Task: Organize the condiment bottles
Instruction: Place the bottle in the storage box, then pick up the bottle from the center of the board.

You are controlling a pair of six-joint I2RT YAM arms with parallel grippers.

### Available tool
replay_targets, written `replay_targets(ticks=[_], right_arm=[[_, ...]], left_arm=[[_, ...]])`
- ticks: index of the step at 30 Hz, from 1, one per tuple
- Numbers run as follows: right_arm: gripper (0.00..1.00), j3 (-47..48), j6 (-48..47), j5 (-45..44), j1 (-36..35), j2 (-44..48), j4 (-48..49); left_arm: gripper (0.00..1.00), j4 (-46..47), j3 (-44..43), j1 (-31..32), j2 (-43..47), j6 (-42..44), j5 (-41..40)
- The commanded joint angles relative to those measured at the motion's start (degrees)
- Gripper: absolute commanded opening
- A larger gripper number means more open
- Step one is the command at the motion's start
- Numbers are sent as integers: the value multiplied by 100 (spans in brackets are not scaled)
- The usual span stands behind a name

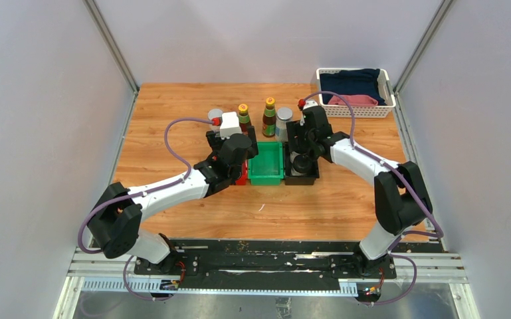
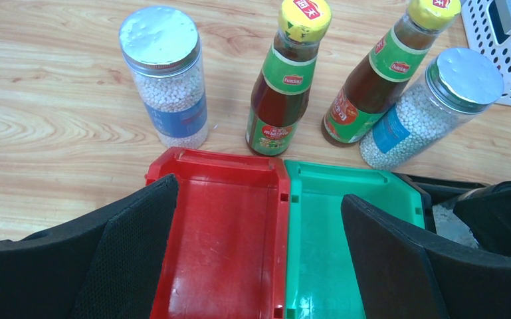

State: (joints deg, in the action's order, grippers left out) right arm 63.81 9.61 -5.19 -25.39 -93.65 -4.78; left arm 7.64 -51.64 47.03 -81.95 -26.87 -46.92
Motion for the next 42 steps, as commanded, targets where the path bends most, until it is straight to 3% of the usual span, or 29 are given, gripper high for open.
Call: replay_targets(ticks=[1, 28, 35, 42], right_arm=[[85, 86, 41, -46, 51, 105, -182], [86, 1350, -370, 88, 43, 167, -505], [86, 1639, -550, 144, 43, 46, -498], [86, 2062, -926, 157, 50, -142, -586]], left_arm=[[100, 123, 92, 44, 156, -134, -116], [100, 122, -168, 44, 418, 107, -90], [100, 439, -747, 44, 348, 1126, 18], [100, 678, -2065, -39, 33, 2649, 977]])
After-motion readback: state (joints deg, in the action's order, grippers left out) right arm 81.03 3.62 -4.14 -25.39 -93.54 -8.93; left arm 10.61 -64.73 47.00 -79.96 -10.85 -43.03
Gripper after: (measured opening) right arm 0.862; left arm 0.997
